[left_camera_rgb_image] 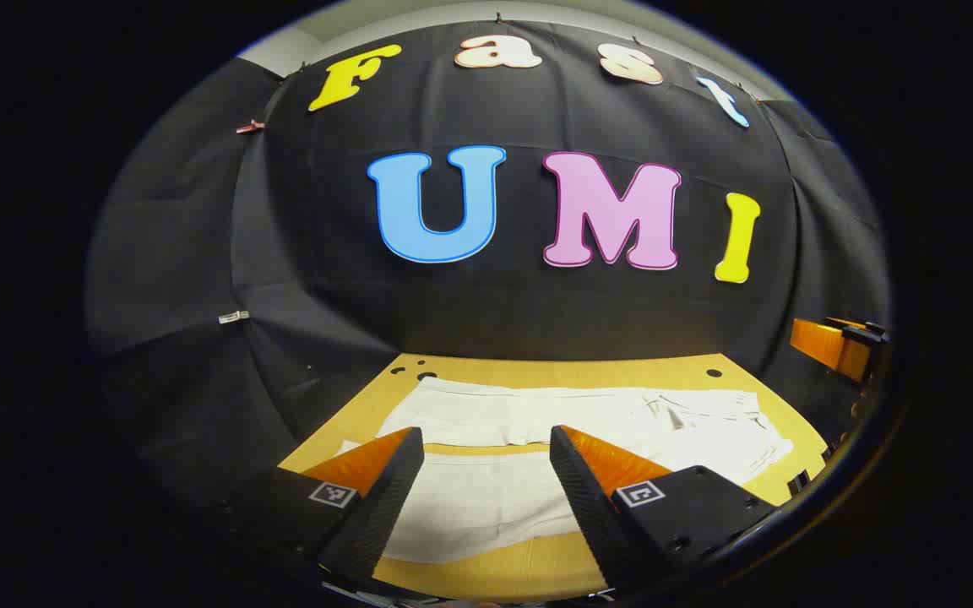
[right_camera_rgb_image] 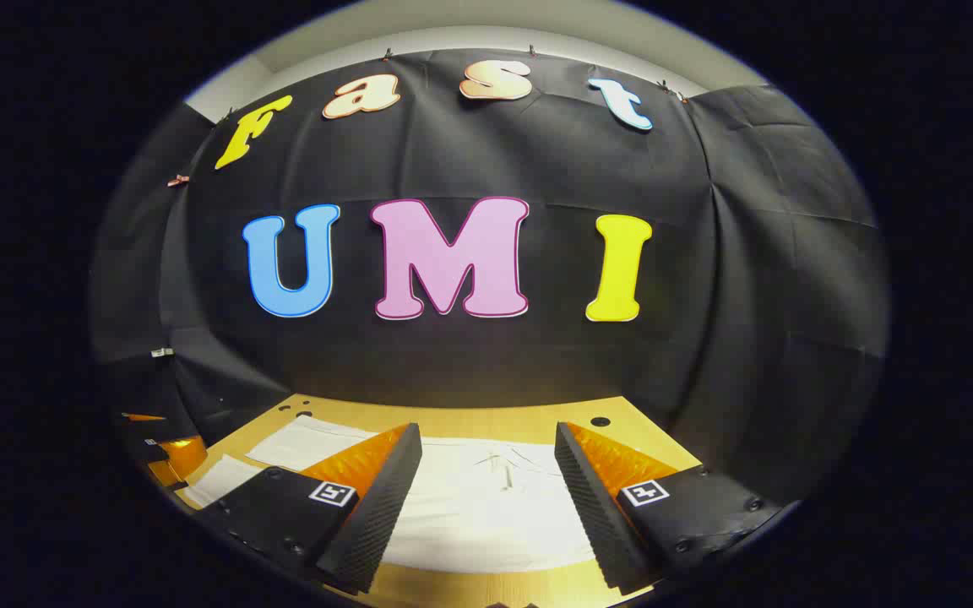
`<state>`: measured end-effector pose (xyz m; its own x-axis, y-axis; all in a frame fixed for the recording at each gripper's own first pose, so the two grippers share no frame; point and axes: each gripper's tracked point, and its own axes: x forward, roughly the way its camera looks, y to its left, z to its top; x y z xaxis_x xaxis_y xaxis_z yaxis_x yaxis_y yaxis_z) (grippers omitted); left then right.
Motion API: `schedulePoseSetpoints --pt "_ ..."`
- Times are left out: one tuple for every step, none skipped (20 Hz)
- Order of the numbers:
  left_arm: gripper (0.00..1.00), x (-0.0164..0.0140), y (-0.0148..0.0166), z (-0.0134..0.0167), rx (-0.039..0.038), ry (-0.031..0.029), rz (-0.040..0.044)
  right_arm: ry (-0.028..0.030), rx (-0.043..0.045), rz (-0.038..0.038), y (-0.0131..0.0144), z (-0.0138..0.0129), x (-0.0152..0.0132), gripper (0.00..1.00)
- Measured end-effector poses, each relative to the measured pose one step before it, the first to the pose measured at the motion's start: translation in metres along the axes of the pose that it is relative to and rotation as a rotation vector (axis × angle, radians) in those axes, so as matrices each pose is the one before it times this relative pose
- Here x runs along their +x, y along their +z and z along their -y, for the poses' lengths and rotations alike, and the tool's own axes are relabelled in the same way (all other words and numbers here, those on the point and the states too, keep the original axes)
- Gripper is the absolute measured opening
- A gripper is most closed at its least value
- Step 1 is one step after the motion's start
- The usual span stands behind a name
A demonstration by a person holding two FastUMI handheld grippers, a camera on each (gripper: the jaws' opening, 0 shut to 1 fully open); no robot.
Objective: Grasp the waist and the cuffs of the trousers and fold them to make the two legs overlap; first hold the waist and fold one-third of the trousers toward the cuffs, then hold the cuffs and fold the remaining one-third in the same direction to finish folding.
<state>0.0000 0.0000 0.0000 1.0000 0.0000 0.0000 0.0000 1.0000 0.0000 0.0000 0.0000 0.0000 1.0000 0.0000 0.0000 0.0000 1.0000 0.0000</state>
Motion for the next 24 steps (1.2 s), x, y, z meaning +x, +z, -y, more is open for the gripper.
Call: schedulePoseSetpoints --pt "0.96 0.00191 -0.0011 0.00324 0.00605 -0.00449 -0.00183 -0.00359 -0.00262 -0.00104 -0.00003 0.0025 0.00103 0.98" --pt "0.96 0.00271 0.0012 0.00337 0.00474 -0.00756 -0.00073 0.00213 0.00337 -0.00245 -0.00099 0.0008 0.00049 0.98" --pt "0.95 0.00234 -0.00029 0.00318 0.00388 -0.00686 -0.00095 0.00066 0.001 -0.00594 -0.00191 0.00136 0.00047 0.98" --pt "0.95 0.00184 0.00048 0.00205 0.00304 -0.00547 -0.00219 -0.0006 -0.00116 -0.00694 -0.00196 0.00218 0.00054 0.98" --pt "0.95 0.00139 -0.00097 0.00096 0.00241 -0.00419 -0.0031 -0.00376 -0.0055 -0.00126 0.00038 0.00308 0.00223 0.98" --pt "0.95 0.00163 0.00087 0.00101 0.00292 -0.00005 0.00082 -0.01632 0.00256 -0.00249 0.00104 0.00668 0.00294 0.98" --pt "0.95 0.00184 0.00019 -0.00057 0.00246 0.00087 0.00297 -0.00368 0.01754 -0.00874 -0.00176 0.00319 0.00313 0.98" --pt "0.95 0.00169 0.00184 -0.0013 0.00369 0.00404 0.0038 -0.00184 0.01819 -0.01041 -0.00109 0.00215 0.00332 0.98" --pt "0.96 0.00233 0.00037 -0.00312 0.00531 0.01427 0.00256 -0.00891 0.00889 -0.00647 0.0004 0.00317 0.00182 0.98" --pt "0.96 0.00344 0.00002 -0.0036 0.00113 0.01828 -0.0076 -0.00828 0.00084 -0.00145 0.00183 0.0042 0.00196 0.98" --pt "0.96 0.0035 -0.00119 -0.00334 -0.00516 0.0117 -0.00767 -0.00163 -0.00256 -0.00128 -0.0001 0.00254 0.00153 0.98" --pt "0.96 0.00204 0.00079 -0.00114 -0.00741 0.00662 -0.00165 0.00037 -0.0055 -0.00019 0.00053 0.00142 0.00133 0.98" --pt "0.96 0.00206 0.00029 -0.00203 -0.00638 0.00825 0.00156 0.00253 -0.00614 -0.00195 -0.00028 0.00048 0.00116 0.97" --pt "0.96 0.00186 0.00078 -0.00208 -0.00523 0.00883 -0.00014 0.00356 -0.00344 -0.00425 -0.00087 0.0008 0.00124 0.96" --pt "0.96 0.00058 -0.0017 -0.00184 -0.00492 0.00689 -0.00335 0.00223 -0.00192 -0.00168 0.00038 0.00095 0.00128 0.97" --pt "0.95 0.00017 -0.00166 -0.00102 -0.0044 0.00534 -0.00585 0.0031 -0.00189 -0.0002 0.00059 -0.00003 0.00153 0.97" --pt "0.95 0.00029 -0.00277 -0.00144 -0.00351 0.00308 -0.00445 0.00274 -0.00354 0.00148 -0.00011 0.00032 0.00163 0.97" --pt "0.95 0.00027 -0.00072 -0.00081 0.0002 0.00121 -0.00385 0.0059 -0.00603 0.00212 0.00077 0.00027 0.00189 0.96" --pt "0.95 0.00024 -0.00303 -0.00156 0.00519 0.00551 -0.00403 0.00802 -0.01691 0.00017 -0.00091 0.00053 0.0019 0.97" --pt "0.96 0.00016 -0.00237 -0.00136 0.00749 0.00591 -0.00433 0.01197 -0.02429 0.00577 -0.00026 0.00022 0.00357 0.97" --pt "0.96 0.00051 -0.00264 -0.0008 0.00576 0.00178 -0.00624 0.01128 -0.01864 0.00413 -0.00102 0.00126 0.00119 0.97" --pt "0.96 0.00066 -0.00165 -0.00033 0.00205 0.00358 -0.0042 0.01776 -0.00736 -0.00127 -0.00283 -0.00019 0.00255 0.97" --pt "0.96 0.00145 -0.00225 -0.00027 -0.00069 0.00263 -0.00074 0.01576 -0.00235 -0.00147 -0.00321 0.00011 0.00336 0.97" --pt "0.96 0.00099 -0.00148 -0.00007 -0.00073 0.00516 -0.0021 0.01246 -0.00485 -0.00825 -0.00469 0.00137 0.00469 0.97"
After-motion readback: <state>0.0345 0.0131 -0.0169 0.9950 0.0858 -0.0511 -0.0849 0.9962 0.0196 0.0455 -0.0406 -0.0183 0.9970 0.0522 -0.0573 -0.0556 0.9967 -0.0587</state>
